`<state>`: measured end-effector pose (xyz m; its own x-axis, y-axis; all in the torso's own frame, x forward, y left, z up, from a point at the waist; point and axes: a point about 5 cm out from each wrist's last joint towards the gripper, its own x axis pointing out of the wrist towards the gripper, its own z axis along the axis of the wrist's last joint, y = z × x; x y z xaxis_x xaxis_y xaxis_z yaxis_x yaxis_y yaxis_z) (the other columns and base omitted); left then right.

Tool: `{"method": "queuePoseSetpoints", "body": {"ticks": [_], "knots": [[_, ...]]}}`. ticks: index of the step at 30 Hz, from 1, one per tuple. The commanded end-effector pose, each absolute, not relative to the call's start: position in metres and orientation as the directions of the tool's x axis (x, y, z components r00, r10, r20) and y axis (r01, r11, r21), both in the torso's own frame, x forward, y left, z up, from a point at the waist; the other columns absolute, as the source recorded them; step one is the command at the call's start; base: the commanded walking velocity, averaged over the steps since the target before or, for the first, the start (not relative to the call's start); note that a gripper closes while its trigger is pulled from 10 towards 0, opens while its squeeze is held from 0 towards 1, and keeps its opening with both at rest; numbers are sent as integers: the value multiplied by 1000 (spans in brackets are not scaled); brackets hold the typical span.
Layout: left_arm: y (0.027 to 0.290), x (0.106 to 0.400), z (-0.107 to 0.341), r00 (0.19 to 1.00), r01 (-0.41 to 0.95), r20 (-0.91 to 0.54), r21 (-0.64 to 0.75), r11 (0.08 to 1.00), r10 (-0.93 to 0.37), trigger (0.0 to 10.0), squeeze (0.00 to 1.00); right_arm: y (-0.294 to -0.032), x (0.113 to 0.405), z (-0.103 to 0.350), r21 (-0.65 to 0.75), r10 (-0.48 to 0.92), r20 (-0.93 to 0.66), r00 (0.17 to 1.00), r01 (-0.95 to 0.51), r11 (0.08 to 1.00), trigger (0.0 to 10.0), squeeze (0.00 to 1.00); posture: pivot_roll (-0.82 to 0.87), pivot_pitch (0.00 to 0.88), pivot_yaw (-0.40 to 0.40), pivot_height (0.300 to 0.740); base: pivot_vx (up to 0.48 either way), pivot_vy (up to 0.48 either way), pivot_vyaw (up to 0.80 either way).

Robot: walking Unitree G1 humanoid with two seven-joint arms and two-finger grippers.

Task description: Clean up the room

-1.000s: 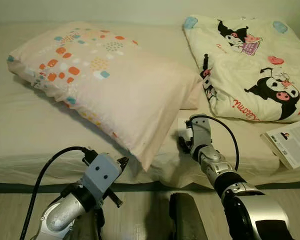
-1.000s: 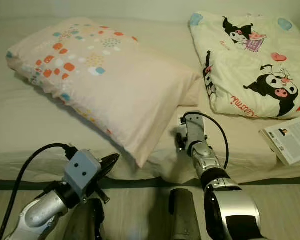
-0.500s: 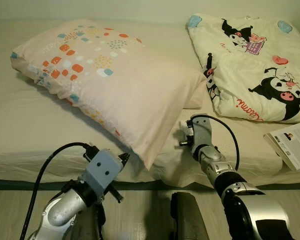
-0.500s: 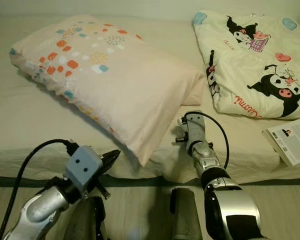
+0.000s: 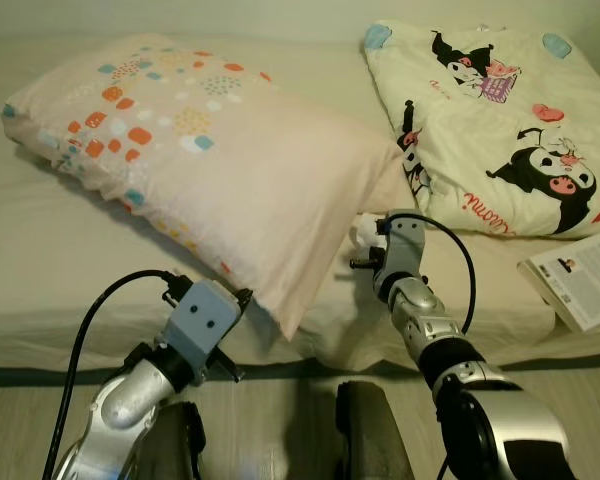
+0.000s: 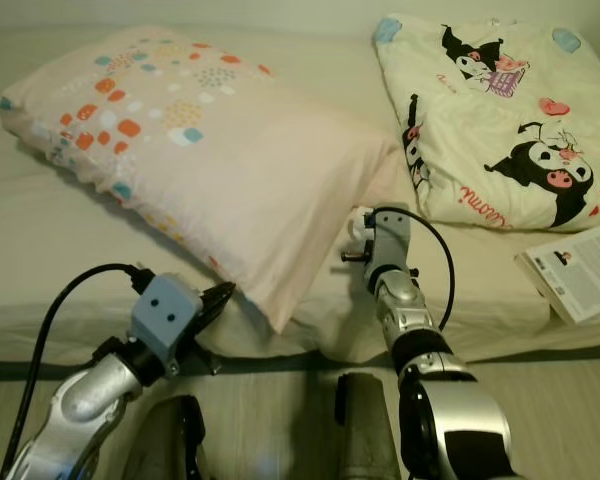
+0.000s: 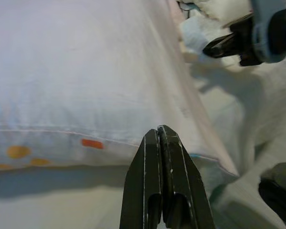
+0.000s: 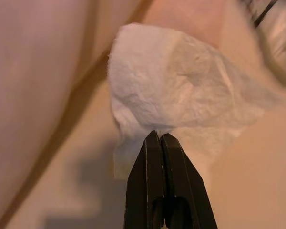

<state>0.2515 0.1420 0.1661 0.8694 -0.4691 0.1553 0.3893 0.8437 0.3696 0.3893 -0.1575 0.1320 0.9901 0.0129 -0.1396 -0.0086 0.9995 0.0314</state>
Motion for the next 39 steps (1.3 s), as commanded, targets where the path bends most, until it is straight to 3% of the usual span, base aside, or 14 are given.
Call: {"method": "queuePoseSetpoints", "body": {"ticks": [1,6,7,10,16,25,39], "knots": [[153,256,159,912,328,143,306,894,-384,10000,0,-156,386,130,24,8,-109,994,-5,1000,10000,0,4,209,-68,525,0,0,0],[172,266,150,972,171,130,179,969,-195,10000,0,-152,376,136,5,31,-4,1000,-31,999,10000,0,-6,180,-75,525,0,0,0],[179,268,143,988,86,114,120,989,-100,10000,0,-152,366,136,-22,43,59,997,-42,999,10000,0,-3,168,-77,525,0,0,0],[179,268,143,988,86,114,120,989,-100,10000,0,-152,366,136,-22,43,59,997,-42,999,10000,0,-3,168,-77,525,0,0,0],[183,269,110,999,22,-29,164,986,-18,10000,0,-151,349,126,-88,40,87,995,-33,996,10000,0,-22,136,-60,525,0,0,0],[177,272,106,1000,7,-30,190,982,-1,10000,0,-152,334,122,-121,-3,78,997,13,993,10000,0,-38,125,-43,525,0,0,0],[179,277,110,999,-32,9,185,982,31,10000,0,-146,327,107,-132,63,-32,997,-67,989,10000,0,-34,99,-58,572,0,0,0]]}}
